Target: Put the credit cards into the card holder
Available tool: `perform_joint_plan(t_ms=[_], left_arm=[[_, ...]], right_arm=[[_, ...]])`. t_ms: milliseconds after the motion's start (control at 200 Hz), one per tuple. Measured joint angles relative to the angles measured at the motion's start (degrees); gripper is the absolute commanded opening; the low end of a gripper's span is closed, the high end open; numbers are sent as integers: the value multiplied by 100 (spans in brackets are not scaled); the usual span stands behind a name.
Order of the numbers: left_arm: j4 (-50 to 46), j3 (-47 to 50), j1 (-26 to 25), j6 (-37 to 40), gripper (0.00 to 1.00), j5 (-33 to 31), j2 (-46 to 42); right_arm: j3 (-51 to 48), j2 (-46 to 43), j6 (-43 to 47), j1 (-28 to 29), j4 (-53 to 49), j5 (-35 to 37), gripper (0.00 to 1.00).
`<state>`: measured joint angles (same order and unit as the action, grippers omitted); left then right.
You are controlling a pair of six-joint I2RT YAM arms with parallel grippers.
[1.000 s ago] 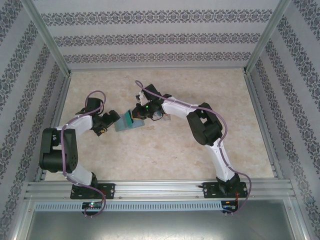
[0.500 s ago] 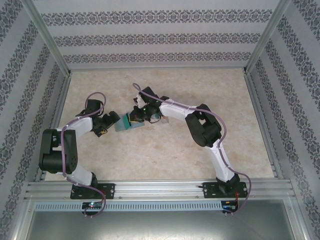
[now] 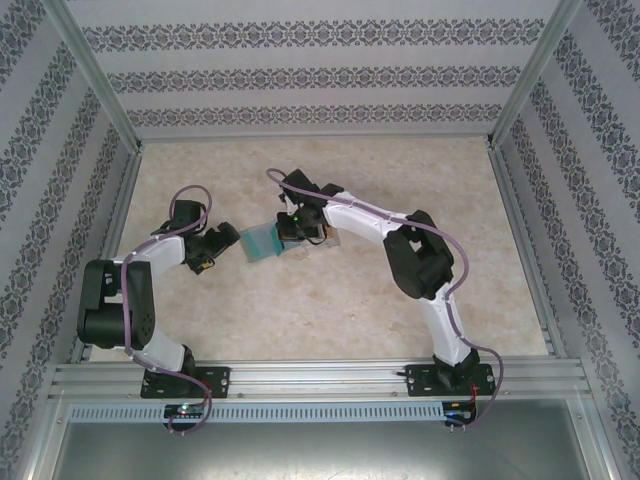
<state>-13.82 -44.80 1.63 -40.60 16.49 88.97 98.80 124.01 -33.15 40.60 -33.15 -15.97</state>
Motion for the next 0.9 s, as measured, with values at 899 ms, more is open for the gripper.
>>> perform_joint_plan(t_ms=[899], left_arm=[[13,11,0,-20,97,2,-4]], right_arm=[[-645,-890,1246,-1270,-752,1646,0]])
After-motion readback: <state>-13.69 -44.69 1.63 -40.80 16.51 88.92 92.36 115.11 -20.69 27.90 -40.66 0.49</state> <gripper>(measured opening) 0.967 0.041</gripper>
